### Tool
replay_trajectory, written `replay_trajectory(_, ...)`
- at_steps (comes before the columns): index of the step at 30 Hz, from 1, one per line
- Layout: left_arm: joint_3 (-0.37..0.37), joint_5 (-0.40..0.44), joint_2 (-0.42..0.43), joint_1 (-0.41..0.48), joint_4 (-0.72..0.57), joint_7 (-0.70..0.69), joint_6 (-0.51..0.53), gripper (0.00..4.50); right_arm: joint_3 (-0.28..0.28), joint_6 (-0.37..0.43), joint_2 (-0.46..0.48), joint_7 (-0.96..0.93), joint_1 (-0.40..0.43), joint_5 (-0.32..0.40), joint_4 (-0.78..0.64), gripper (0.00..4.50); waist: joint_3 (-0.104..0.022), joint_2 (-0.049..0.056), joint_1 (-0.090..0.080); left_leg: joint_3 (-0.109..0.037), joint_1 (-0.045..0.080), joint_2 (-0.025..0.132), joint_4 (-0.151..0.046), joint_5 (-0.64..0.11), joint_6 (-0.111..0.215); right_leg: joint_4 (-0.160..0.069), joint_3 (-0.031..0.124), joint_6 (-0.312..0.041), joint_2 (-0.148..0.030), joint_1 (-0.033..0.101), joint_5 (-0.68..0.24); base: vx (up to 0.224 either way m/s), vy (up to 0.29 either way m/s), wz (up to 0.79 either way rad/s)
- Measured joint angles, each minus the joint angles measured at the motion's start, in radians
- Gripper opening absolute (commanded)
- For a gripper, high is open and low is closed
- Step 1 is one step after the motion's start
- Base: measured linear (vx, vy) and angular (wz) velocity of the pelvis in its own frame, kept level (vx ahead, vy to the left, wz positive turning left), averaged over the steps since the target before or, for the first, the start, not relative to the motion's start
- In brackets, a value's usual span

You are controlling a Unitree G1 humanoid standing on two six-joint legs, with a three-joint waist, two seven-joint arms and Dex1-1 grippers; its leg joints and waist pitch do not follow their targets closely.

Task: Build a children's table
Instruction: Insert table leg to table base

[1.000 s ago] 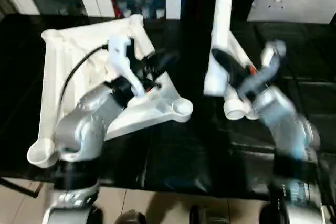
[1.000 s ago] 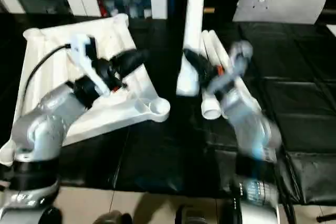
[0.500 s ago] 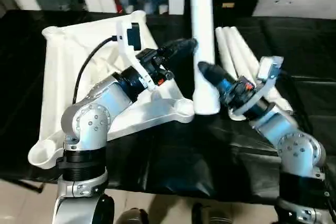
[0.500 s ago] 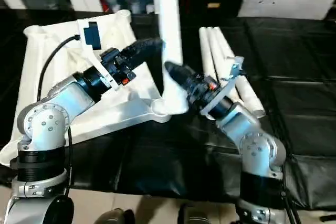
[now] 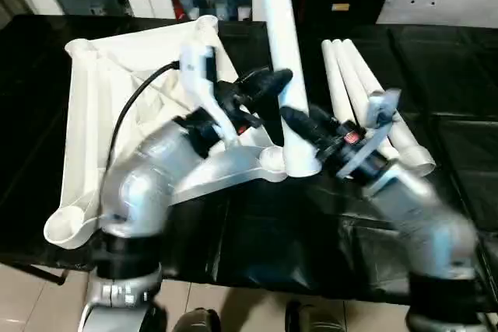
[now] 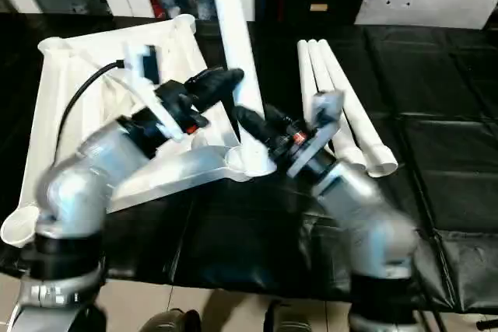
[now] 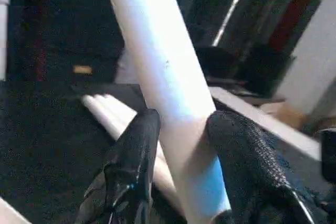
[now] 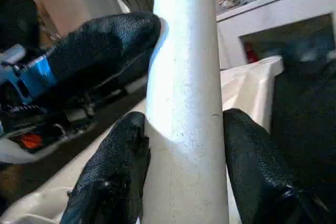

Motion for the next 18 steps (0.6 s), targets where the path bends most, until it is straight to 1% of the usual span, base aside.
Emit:
replay_trajectory(3, -0.002, -0.006, -0.005, 0.044, -0.022, -0.002, -0.005, 1.56, 0.039, -0.075, 0.017, 0.000, 0.025, -0.041, 0.025, 1.85, 0.000, 0.001, -0.006, 0.001, 0.000, 0.000, -0.001, 0.000, 0.000, 0.000, 0.000, 0.000, 0.000, 0.000, 0.000, 0.000, 0.000, 0.00)
replay_trajectory(5, 0.012, -0.030, -0.009, 0.066, -0.025, -0.002, 0.022, 1.56, 0.057, -0.087, 0.016, 0.002, 0.029, -0.060, 0.042, 1.85, 0.000, 0.001, -0.010, 0.001, 0.000, 0.000, -0.001, 0.000, 0.000, 0.000, 0.000, 0.000, 0.000, 0.000, 0.000, 0.000, 0.000, 0.00)
replay_trajectory(8, 0.019, -0.063, -0.010, 0.086, -0.035, -0.011, 0.041, 1.56, 0.067, -0.122, 0.018, 0.011, 0.045, -0.073, 0.048, 1.85, 0.000, 0.001, -0.012, 0.001, 0.000, 0.001, 0.000, 0.000, 0.000, 0.000, 0.000, -0.001, 0.000, 0.001, 0.000, 0.000, 0.000, 0.00)
replay_trajectory(11, 0.035, -0.097, -0.036, 0.086, -0.035, -0.009, 0.052, 1.56, 0.067, -0.163, 0.019, 0.012, 0.045, -0.088, 0.048, 1.85, 0.000, 0.001, -0.015, 0.001, 0.000, 0.001, 0.001, 0.000, 0.000, 0.000, 0.000, 0.000, -0.001, 0.001, 0.001, 0.000, 0.000, 0.00)
replay_trajectory(12, 0.045, -0.121, -0.043, 0.086, -0.035, -0.010, 0.064, 1.91, 0.068, -0.178, 0.020, 0.015, 0.045, -0.095, 0.048, 1.85, 0.000, 0.001, -0.018, 0.002, 0.000, 0.001, 0.001, 0.000, 0.000, 0.000, 0.000, 0.000, -0.002, 0.002, 0.001, 0.000, 0.000, 0.00)
replay_trajectory(13, 0.054, -0.140, -0.049, 0.086, -0.035, -0.010, 0.075, 1.91, 0.068, -0.191, 0.020, 0.017, 0.045, -0.098, 0.049, 1.85, 0.000, 0.001, -0.021, 0.002, 0.000, 0.001, 0.001, 0.000, 0.000, 0.000, 0.000, 0.000, -0.002, 0.001, 0.002, 0.000, 0.000, 0.00)
replay_trajectory(14, 0.062, -0.156, -0.054, 0.086, -0.035, -0.009, 0.085, 2.26, 0.069, -0.200, 0.019, 0.020, 0.045, -0.101, 0.049, 1.85, 0.000, 0.001, -0.022, 0.002, 0.000, 0.001, 0.001, 0.000, 0.000, 0.000, 0.000, 0.000, -0.002, 0.002, 0.002, 0.000, 0.000, 0.00)
replay_trajectory(18, 0.079, -0.188, -0.064, 0.084, -0.033, -0.009, 0.101, 2.26, 0.078, -0.242, 0.018, 0.022, 0.045, -0.116, 0.062, 1.85, 0.000, 0.001, -0.026, 0.002, 0.000, 0.001, 0.001, 0.000, 0.000, 0.000, 0.000, 0.000, -0.002, 0.002, 0.002, 0.000, 0.000, 0.00)
